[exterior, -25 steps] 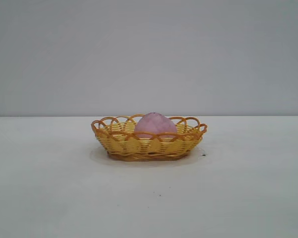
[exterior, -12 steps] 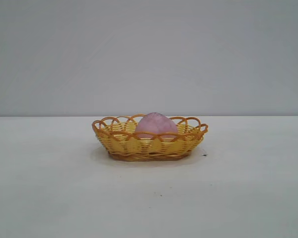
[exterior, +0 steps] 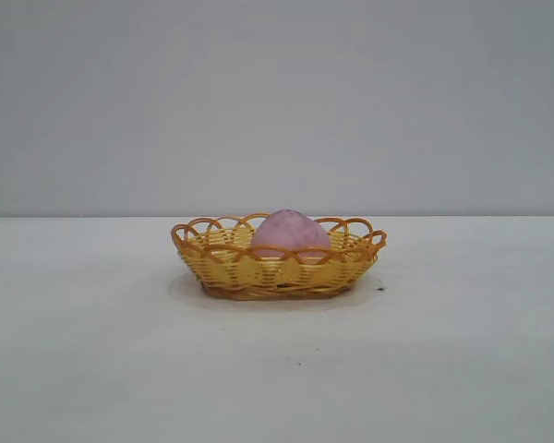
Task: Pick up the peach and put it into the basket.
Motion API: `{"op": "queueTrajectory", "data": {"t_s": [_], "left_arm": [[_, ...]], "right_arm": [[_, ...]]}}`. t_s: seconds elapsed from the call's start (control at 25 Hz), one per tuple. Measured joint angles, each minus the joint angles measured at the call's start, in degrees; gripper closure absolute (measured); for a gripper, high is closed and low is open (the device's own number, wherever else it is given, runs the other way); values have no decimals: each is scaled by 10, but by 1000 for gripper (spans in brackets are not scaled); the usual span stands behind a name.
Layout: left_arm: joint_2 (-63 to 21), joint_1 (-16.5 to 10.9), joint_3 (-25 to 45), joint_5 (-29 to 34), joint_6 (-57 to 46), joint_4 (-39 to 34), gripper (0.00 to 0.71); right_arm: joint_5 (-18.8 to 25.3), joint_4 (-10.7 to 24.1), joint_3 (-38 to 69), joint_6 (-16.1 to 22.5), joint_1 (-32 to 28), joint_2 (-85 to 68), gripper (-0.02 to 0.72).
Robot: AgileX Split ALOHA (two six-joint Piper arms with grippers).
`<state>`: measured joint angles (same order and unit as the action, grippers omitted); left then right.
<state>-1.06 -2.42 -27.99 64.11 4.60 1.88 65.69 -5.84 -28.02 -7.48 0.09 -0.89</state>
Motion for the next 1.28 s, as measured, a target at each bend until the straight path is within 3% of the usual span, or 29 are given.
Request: {"op": "queueTrajectory", "data": {"t_s": [1.28], "left_arm": [[0, 0, 0, 0, 0, 0, 217]], "right_arm": [[0, -1, 0, 0, 19, 0, 407]]}}
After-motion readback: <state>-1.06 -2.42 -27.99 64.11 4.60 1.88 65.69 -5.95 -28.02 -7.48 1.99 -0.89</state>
